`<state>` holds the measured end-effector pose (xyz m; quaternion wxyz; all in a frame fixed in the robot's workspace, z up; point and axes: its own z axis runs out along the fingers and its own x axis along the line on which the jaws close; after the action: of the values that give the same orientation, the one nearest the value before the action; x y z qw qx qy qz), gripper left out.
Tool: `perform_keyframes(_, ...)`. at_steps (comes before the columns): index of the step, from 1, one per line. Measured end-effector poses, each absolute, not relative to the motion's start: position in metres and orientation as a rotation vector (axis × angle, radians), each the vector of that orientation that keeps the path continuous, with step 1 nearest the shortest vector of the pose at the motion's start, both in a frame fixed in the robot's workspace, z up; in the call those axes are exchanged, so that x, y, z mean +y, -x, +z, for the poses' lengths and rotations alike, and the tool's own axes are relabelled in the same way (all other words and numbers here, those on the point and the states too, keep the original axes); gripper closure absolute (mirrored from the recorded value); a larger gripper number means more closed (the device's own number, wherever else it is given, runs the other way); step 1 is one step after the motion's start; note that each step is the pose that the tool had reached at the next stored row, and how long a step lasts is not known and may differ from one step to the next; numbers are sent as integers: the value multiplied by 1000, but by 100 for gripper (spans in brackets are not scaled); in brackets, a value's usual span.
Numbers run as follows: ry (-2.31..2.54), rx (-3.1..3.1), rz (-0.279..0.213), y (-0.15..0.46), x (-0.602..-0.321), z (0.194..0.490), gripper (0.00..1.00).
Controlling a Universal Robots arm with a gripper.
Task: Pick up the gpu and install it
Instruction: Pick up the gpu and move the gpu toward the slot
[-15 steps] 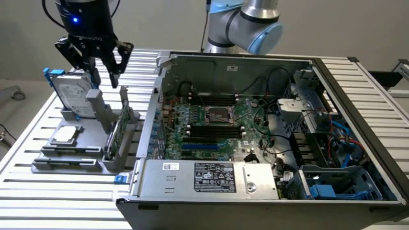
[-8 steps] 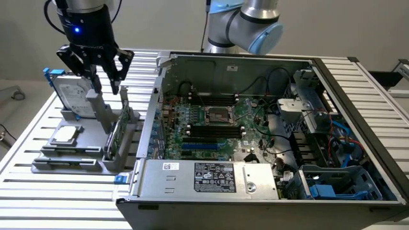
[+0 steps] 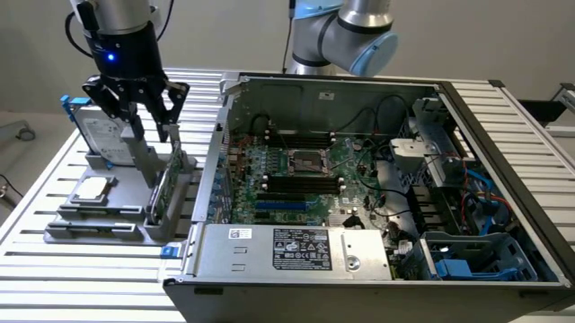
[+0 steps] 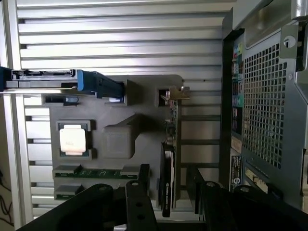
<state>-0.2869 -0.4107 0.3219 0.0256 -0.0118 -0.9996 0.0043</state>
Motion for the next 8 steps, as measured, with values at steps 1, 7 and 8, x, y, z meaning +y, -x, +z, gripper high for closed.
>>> perform_keyframes(1, 37, -3090, 13, 287, -411, 320, 56)
perform_keyframes(7, 37, -3090, 13, 287, -415, 309, 56)
perform_keyframes(8, 37, -3090, 13, 287, -416, 307, 56)
